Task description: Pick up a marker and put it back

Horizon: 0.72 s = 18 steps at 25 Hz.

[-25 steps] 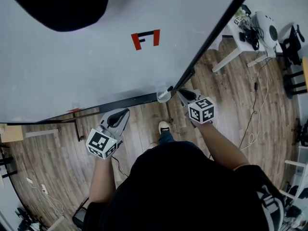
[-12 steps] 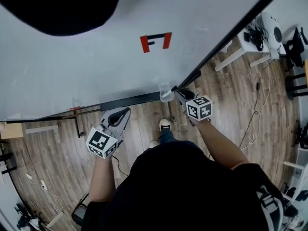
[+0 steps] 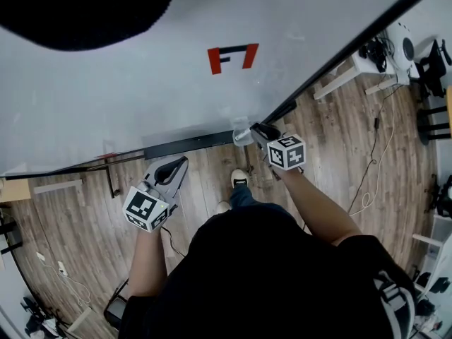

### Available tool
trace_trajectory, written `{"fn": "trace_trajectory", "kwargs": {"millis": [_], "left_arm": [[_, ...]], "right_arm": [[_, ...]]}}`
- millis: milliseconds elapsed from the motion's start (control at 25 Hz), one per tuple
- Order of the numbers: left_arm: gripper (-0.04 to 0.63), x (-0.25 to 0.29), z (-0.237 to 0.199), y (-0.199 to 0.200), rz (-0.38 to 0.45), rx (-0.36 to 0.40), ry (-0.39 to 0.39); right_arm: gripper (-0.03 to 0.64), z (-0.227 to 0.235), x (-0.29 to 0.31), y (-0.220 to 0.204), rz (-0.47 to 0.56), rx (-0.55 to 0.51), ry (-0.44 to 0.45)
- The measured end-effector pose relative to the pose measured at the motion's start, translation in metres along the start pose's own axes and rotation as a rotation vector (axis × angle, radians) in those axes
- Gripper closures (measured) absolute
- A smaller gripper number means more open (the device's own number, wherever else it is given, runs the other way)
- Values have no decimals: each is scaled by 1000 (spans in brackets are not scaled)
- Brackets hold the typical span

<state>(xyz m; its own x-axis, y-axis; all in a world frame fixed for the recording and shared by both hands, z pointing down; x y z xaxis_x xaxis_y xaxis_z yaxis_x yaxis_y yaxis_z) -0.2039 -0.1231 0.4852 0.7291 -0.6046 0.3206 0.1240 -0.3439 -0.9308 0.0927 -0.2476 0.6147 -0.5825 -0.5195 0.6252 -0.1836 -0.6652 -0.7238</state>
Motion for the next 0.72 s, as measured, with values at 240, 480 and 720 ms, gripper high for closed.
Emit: {"fn": "trace_trajectory", "kwargs": {"millis": [240,480,720], "left_arm": [[583,0,1,-3,-4,-9,-3],[584,-2,1,-7,-6,-23,0],[584,-2,4,-8,-4,-23,-1]], "right_arm": [[500,0,6,0,-5,9,-1],[512,0,8,1,-9,2,-7],[535,1,9,0,-6,-2,-15]]}}
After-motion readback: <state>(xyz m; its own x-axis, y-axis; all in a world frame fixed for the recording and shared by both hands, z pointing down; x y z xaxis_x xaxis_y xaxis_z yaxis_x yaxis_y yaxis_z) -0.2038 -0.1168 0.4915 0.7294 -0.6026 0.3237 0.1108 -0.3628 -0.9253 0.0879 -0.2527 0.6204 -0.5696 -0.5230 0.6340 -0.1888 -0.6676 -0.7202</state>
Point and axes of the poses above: the fingertips, and each gripper's own axes: x forward along the fingers, z to its right, y out of its top, the point moved 8 cm from there along -x, backward along the fingers, and after that the axes turned 3 degrees about -y, right-handed, at the moved point
